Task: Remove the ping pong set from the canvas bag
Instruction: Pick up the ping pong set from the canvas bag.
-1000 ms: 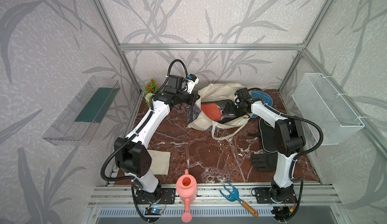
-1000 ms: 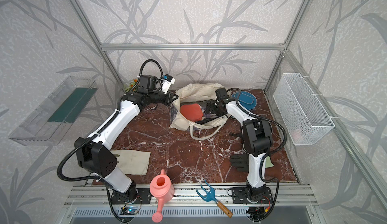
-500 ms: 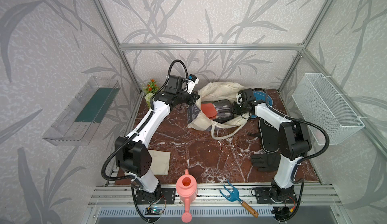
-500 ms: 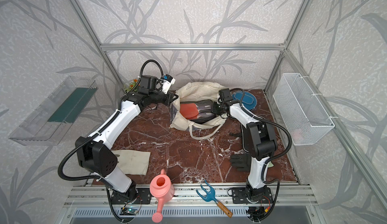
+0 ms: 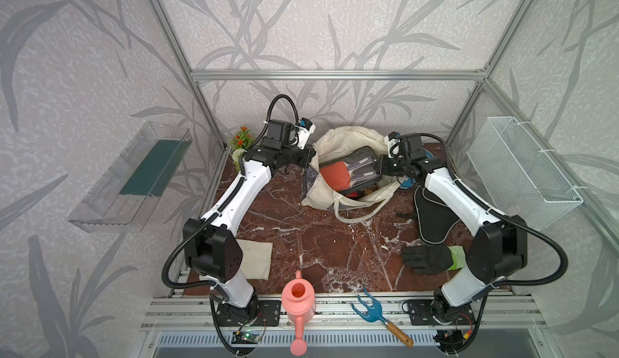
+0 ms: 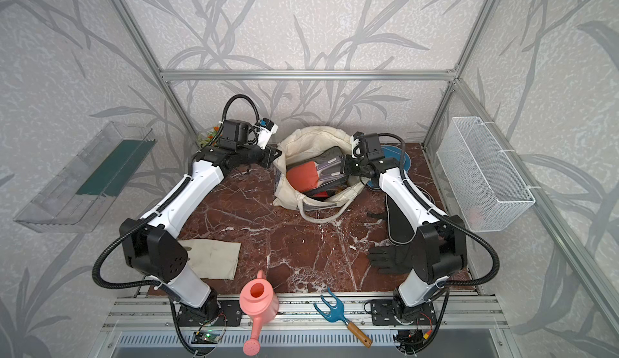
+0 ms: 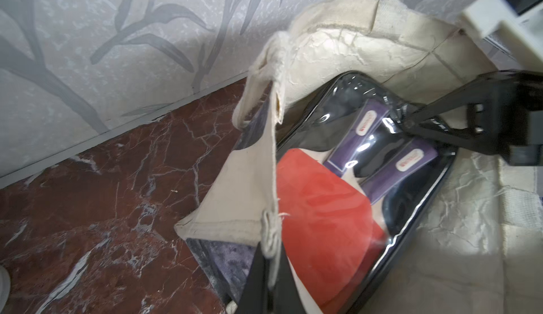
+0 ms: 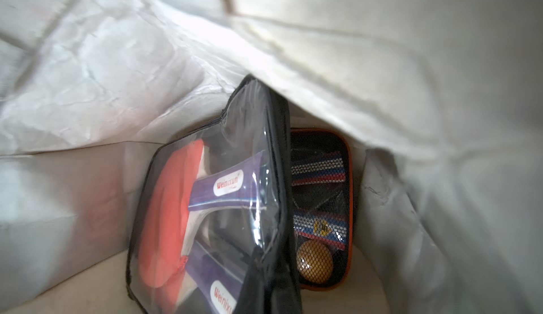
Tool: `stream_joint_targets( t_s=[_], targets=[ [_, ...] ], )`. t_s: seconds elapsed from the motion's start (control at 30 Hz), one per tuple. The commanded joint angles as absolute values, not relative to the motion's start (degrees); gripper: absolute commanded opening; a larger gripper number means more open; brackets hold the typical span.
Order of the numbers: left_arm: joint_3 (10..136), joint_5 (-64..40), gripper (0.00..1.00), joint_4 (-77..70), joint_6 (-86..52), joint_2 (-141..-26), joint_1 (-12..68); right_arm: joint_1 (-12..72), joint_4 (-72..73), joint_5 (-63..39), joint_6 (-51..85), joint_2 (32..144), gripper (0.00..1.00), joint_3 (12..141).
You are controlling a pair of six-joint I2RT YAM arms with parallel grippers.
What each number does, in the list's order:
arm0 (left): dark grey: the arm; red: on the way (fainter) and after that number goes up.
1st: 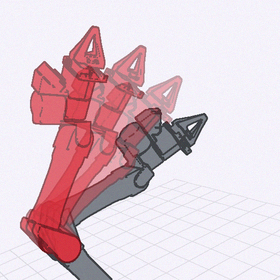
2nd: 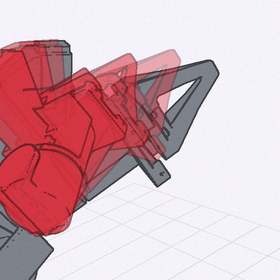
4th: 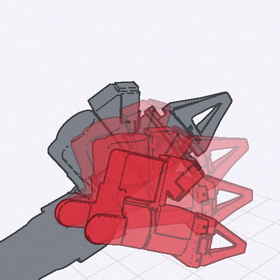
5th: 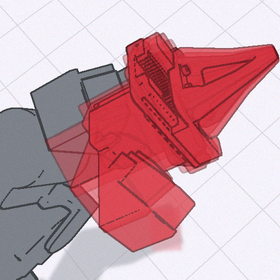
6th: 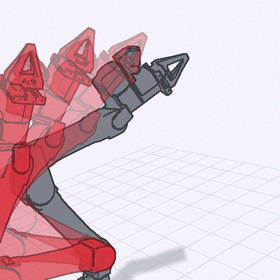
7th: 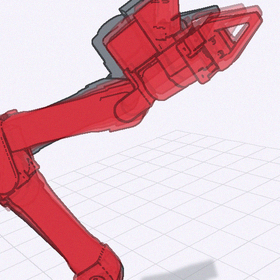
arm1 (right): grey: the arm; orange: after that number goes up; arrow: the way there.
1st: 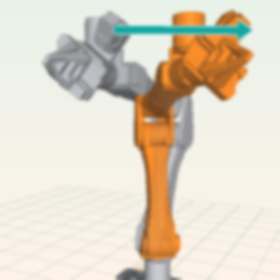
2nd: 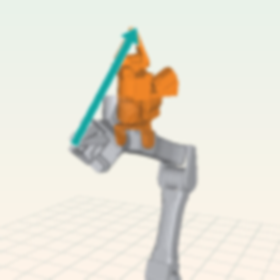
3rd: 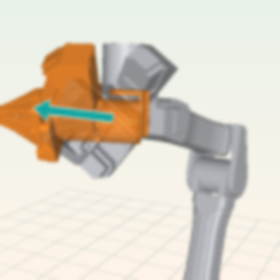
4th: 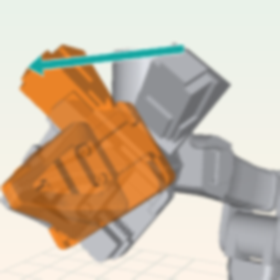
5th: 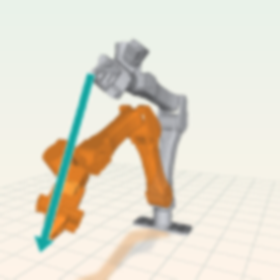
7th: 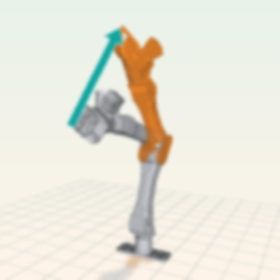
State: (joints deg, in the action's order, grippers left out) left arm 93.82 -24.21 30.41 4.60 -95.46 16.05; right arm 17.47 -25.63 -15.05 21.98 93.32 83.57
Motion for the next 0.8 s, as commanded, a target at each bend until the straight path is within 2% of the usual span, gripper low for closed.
stream_joint_targets(
  t_s=[0.0,0.23,0.3,0.37,0.47,0.53,0.63,0.77],
  targets=[
    [97.66,-19.03,0.00,33.22,6.63,-96.42,14.40,18.42,-29.48,-17.96,17.15,89.98,0.00,89.48],
    [103.42,-16.24,0.00,37.08,7.52,-98.86,13.63,18.89,-33.47,-17.58,13.46,90.19,0.00,99.54],
    [104.69,-16.13,0.10,37.78,7.48,-99.05,13.54,18.87,-34.24,-17.34,12.14,90.46,0.00,102.13],
    [105.71,-16.25,0.25,38.46,7.49,-98.90,13.54,18.90,-34.75,-17.31,10.98,90.69,0.00,104.59],
    [106.83,-16.97,0.54,39.24,7.32,-98.42,13.54,18.89,-36.33,-17.45,9.74,91.50,0.00,108.06],
    [107.23,-18.06,0.66,39.61,7.05,-97.78,13.55,18.85,-36.59,-17.31,9.16,91.84,0.00,109.65],
    [107.07,-20.28,0.75,39.70,6.50,-96.31,13.70,18.90,-37.02,-17.60,8.48,92.45,0.00,111.58],
    [105.99,-25.54,0.80,38.90,7.02,-93.96,14.32,18.79,-35.81,-19.29,7.45,91.95,0.00,112.65]
  ],
)
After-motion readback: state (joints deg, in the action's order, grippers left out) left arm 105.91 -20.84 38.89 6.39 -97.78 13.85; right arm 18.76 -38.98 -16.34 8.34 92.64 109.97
